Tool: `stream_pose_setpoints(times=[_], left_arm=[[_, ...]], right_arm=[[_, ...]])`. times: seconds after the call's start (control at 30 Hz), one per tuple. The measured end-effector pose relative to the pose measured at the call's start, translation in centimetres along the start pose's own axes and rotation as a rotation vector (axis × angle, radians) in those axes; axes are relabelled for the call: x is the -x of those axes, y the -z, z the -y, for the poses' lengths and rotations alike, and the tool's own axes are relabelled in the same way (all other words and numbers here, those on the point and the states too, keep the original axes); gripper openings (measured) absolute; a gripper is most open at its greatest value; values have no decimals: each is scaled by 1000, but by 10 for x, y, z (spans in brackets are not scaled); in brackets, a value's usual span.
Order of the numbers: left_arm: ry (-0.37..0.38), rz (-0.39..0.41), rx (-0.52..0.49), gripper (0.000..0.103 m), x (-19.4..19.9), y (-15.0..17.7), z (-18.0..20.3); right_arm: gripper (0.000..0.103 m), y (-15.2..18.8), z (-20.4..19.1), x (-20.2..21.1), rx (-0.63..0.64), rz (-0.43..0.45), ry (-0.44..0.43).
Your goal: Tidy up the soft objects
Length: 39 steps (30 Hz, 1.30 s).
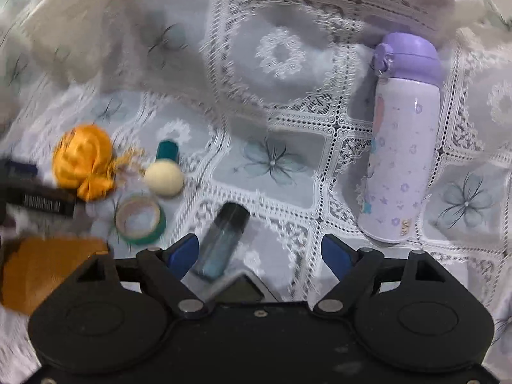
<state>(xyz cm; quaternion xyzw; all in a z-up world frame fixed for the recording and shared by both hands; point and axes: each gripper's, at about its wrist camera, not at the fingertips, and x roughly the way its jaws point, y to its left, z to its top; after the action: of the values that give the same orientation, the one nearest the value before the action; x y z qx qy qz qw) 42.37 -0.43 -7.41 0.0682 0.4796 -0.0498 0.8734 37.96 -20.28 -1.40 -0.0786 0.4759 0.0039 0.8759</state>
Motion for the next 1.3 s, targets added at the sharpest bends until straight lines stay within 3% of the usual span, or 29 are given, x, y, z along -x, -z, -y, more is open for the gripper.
stream_pose_setpoints(times=[0.2,0.43,0.6,0.73,1.3], left_arm=[[-2,-8,2,101,0,0,0],[-4,-11,4,101,1,0,0],[-4,-13,5,101,1,0,0],[-5,-16,6,101,1,-1,0],[-7,-24,10,101,1,-1,0]], right_arm=[[83,10,-2,5,107,36,101],[83,2,10,-20,105,-21,98],[83,-5,4,-31,116,-61,49],[83,-5,1,-30,93,-40,-26],[83,2,-23,-24,207,19,-113]])
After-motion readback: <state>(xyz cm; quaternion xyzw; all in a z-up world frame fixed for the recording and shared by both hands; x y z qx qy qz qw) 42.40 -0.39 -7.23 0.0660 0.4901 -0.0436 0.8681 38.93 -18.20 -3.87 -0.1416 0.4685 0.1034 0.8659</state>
